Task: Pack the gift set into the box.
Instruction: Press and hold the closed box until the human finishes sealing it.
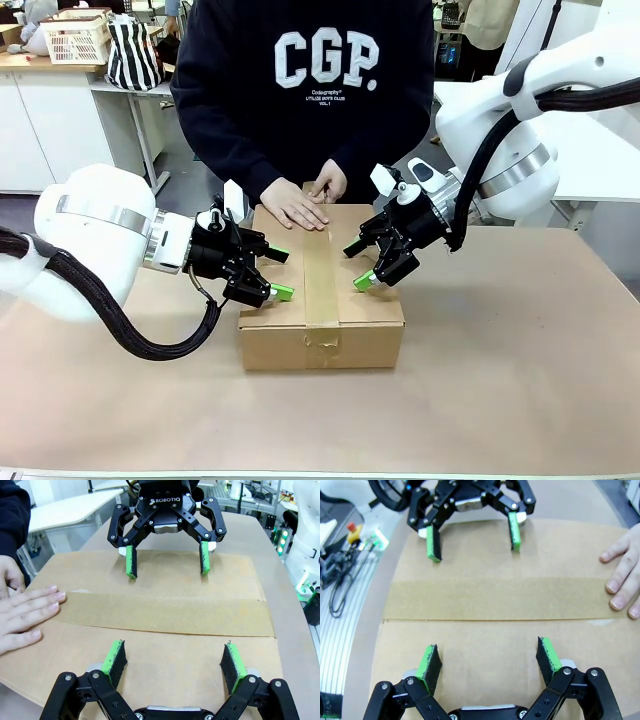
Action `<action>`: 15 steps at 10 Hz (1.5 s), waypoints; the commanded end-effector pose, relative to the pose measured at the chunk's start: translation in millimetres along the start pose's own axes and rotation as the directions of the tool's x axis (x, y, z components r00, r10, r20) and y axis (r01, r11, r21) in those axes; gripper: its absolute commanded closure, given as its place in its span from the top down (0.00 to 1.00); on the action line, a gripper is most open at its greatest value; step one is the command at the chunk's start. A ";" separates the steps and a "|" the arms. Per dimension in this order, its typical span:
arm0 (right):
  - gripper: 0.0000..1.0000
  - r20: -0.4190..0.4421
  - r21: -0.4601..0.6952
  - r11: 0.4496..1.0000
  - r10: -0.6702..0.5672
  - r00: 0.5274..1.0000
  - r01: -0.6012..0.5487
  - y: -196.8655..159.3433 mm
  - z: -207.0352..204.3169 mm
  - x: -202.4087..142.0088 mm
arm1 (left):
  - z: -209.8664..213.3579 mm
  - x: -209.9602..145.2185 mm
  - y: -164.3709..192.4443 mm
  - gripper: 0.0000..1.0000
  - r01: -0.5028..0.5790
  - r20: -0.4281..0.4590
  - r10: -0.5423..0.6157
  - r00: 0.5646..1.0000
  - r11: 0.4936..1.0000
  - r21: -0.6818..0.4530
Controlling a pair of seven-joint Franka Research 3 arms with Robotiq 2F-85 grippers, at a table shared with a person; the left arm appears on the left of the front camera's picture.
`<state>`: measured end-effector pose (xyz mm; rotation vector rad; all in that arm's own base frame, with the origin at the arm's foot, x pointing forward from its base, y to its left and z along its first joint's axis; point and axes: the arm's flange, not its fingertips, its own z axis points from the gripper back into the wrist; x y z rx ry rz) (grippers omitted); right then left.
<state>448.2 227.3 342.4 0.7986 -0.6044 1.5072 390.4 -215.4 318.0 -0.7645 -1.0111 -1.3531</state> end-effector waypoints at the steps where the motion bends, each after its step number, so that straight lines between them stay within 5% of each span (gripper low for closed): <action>1: 1.00 -0.003 0.001 1.000 0.008 1.000 -0.008 0.3 -1.9 -2.2 | 0.6 -3.7 -3.8 1.00 0.021 0.014 -0.021 1.000 1.000 0.005; 15: 1.00 -0.003 0.001 1.000 0.008 1.000 -0.008 0.3 -1.9 -2.2 | 0.6 -3.7 -3.8 1.00 0.021 0.014 -0.021 1.000 1.000 0.005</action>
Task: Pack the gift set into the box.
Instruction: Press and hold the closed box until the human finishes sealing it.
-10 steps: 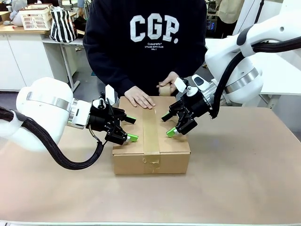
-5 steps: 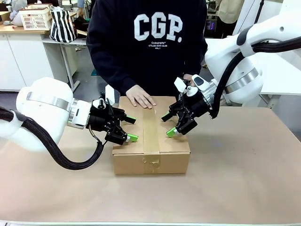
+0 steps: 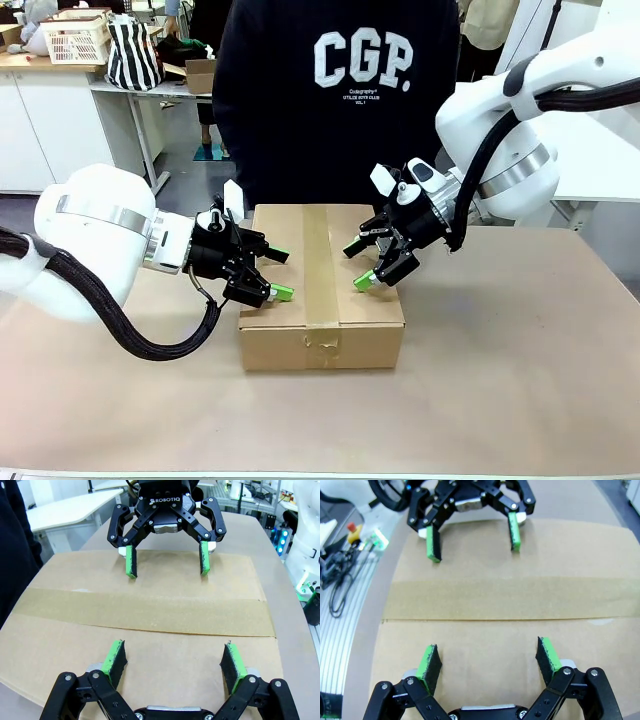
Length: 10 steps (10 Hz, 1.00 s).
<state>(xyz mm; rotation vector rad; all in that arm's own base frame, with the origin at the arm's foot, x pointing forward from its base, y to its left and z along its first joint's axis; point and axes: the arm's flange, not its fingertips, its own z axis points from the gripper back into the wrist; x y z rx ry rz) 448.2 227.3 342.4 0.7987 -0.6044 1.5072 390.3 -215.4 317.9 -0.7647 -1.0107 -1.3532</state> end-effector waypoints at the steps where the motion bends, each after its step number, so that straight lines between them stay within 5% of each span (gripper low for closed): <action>1: 1.00 -0.003 0.001 1.000 0.008 1.000 -0.008 0.3 -1.9 -2.1 | 0.6 -3.6 -3.6 1.00 0.021 0.014 -0.021 1.000 1.000 0.005; 10: 1.00 -0.003 0.001 1.000 0.008 1.000 -0.008 0.3 -1.9 -2.1 | 0.6 -3.6 -3.6 1.00 0.021 0.014 -0.021 1.000 1.000 0.005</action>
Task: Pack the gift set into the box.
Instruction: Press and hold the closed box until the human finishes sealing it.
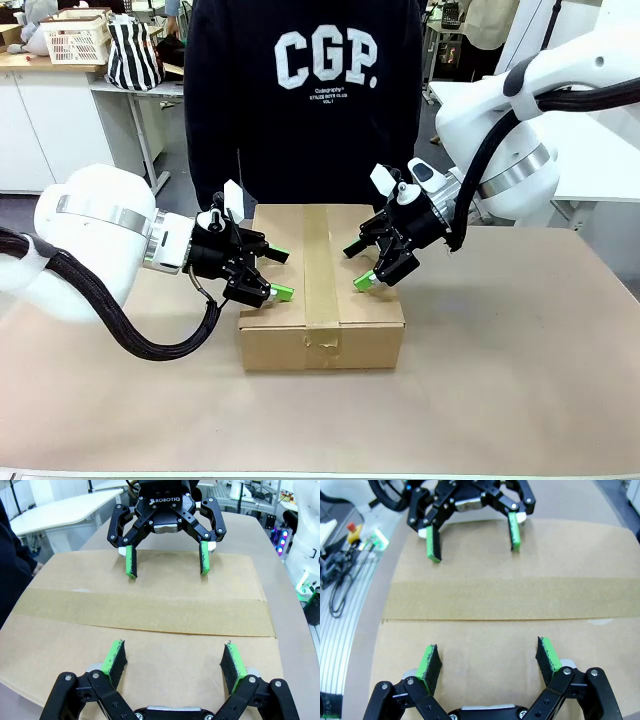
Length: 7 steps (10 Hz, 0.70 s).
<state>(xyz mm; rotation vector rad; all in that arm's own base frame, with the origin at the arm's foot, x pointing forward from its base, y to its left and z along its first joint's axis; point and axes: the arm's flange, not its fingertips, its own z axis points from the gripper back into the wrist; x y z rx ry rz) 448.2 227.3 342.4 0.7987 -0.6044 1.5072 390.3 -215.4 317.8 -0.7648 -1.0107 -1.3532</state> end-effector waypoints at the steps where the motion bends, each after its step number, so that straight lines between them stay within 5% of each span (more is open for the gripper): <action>1: 1.00 -0.003 0.001 1.000 0.008 1.000 -0.008 0.3 -1.9 -2.1 | 0.6 -3.6 -3.6 1.00 0.021 0.014 -0.021 1.000 1.000 0.005; 3: 1.00 0.000 0.000 1.000 0.000 1.000 0.000 0.0 0.0 0.0 | 0.0 0.0 0.0 1.00 0.000 0.000 0.000 1.000 1.000 0.000; 4: 1.00 0.153 0.094 0.987 -0.144 0.978 0.130 1.8 8.2 -1.4 | 4.9 5.7 -0.3 1.00 -0.221 0.054 0.227 0.973 0.970 -0.099; 5: 1.00 0.262 0.228 0.944 -0.296 0.918 0.239 15.1 26.9 5.4 | 14.0 13.7 -1.4 1.00 -0.365 0.077 0.383 0.921 0.914 -0.178; 7: 1.00 0.364 0.321 0.866 -0.487 0.794 0.383 41.8 49.4 13.4 | 44.1 36.9 -11.8 1.00 -0.516 0.107 0.561 0.821 0.809 -0.282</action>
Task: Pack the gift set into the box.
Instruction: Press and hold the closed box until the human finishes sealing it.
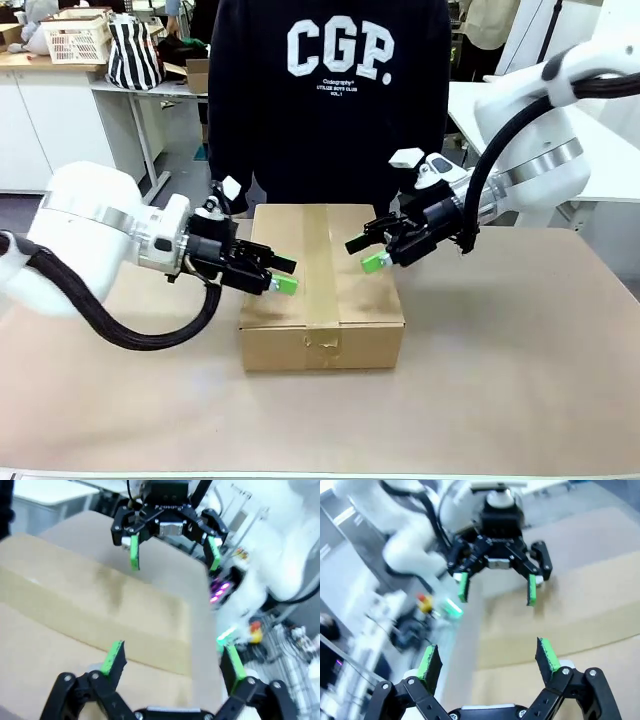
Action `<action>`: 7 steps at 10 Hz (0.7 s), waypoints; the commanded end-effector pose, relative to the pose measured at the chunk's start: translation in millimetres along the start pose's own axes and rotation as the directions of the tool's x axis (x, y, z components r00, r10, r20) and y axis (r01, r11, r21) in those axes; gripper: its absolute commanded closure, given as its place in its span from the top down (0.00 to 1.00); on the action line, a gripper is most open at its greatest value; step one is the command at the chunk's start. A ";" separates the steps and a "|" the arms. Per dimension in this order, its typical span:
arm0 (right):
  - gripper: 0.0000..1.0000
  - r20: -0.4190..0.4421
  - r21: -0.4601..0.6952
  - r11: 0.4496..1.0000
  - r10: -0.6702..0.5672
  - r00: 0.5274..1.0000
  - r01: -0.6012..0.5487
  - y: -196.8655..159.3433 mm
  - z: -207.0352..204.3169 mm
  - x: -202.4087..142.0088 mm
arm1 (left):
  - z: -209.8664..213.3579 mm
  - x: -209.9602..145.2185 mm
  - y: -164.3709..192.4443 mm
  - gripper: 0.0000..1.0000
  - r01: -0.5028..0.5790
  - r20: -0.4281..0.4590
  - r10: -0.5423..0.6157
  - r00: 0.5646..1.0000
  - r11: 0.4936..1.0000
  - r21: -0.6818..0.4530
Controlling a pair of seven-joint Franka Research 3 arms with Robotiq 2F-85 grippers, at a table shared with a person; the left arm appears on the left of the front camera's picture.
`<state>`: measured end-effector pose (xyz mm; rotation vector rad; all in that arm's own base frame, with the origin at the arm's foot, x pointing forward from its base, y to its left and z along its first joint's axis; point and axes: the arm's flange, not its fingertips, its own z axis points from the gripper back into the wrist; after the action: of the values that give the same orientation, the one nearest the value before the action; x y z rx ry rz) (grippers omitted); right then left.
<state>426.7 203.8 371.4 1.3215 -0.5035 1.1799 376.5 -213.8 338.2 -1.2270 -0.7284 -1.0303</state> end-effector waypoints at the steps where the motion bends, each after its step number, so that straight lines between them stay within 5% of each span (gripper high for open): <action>1: 1.00 0.200 -0.014 0.975 -0.213 0.956 0.220 39.6 12.4 4.2 | 42.1 25.5 -32.2 1.00 -0.212 0.053 0.211 0.976 0.977 0.008; 3: 1.00 0.381 0.074 0.907 -0.409 0.829 0.414 81.7 15.0 -7.9 | 78.6 29.5 -58.4 1.00 -0.376 0.029 0.375 0.927 0.926 0.032; 5: 1.00 0.431 0.088 0.731 -0.640 0.636 0.677 112.3 41.4 -43.3 | 120.4 19.6 -74.2 1.00 -0.528 0.081 0.529 0.845 0.848 -0.038; 6: 1.00 0.485 0.132 0.637 -0.709 0.511 0.759 123.4 60.9 -63.1 | 144.8 9.6 -81.0 1.00 -0.599 0.133 0.614 0.778 0.789 -0.138; 7: 1.00 0.520 0.166 0.646 -0.699 0.490 0.745 133.1 84.4 -79.6 | 164.4 -5.6 -82.9 1.00 -0.666 0.210 0.694 0.689 0.720 -0.195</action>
<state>359.4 97.2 383.1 1.5057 -0.2994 0.1165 357.8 -76.2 418.4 -1.4886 -0.3636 -0.4155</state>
